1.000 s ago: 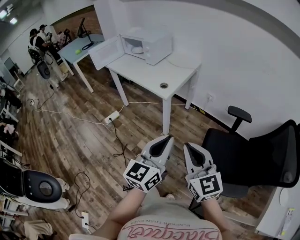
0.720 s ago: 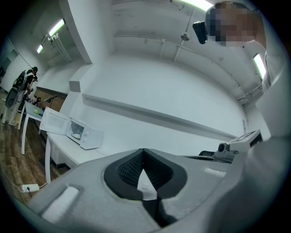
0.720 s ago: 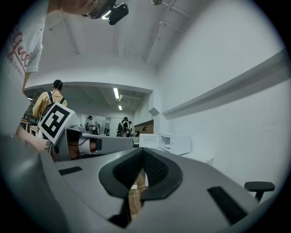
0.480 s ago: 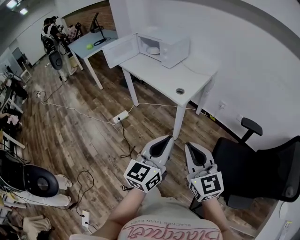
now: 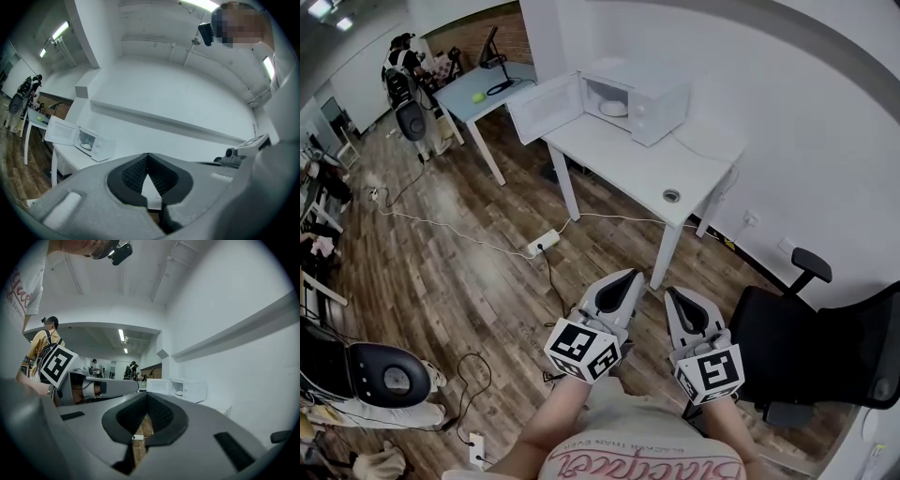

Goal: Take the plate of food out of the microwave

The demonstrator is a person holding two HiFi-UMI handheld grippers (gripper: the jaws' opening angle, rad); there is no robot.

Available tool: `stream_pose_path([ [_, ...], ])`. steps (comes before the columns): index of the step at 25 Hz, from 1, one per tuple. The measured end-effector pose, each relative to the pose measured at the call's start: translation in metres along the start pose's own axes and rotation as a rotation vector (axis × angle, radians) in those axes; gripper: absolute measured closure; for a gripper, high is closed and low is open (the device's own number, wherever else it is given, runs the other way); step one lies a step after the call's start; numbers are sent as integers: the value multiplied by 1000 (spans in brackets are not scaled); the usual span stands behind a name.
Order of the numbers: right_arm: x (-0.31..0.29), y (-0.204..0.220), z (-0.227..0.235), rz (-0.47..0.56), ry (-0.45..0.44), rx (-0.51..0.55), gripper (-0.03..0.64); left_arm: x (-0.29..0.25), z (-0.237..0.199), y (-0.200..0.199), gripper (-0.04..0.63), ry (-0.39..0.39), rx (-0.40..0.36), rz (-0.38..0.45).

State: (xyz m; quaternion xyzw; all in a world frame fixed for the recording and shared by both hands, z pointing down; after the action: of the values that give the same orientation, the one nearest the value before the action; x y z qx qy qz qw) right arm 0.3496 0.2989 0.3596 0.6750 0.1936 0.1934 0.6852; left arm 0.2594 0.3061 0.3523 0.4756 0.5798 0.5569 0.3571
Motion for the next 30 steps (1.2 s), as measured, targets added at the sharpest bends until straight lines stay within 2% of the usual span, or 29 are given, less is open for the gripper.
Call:
stream_pose_path([
  [20, -121, 4, -21, -18, 52, -29, 606, -10, -121, -13, 591, 42, -6, -18],
  [30, -157, 12, -39, -43, 58, -27, 606, -3, -160, -11, 591, 63, 3, -47],
])
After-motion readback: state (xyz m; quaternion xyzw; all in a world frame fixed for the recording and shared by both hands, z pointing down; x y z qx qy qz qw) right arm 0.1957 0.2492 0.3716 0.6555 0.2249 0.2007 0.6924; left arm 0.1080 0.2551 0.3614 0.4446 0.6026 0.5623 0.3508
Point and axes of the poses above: the fingertips, and each gripper's own axes: x backward along the fingers, z to its right, y out of its underside, the point moved 3 cm from there along x, backward along the fingers, and after that the axes turned 5 degrees about -x, right-handed, at the moved point
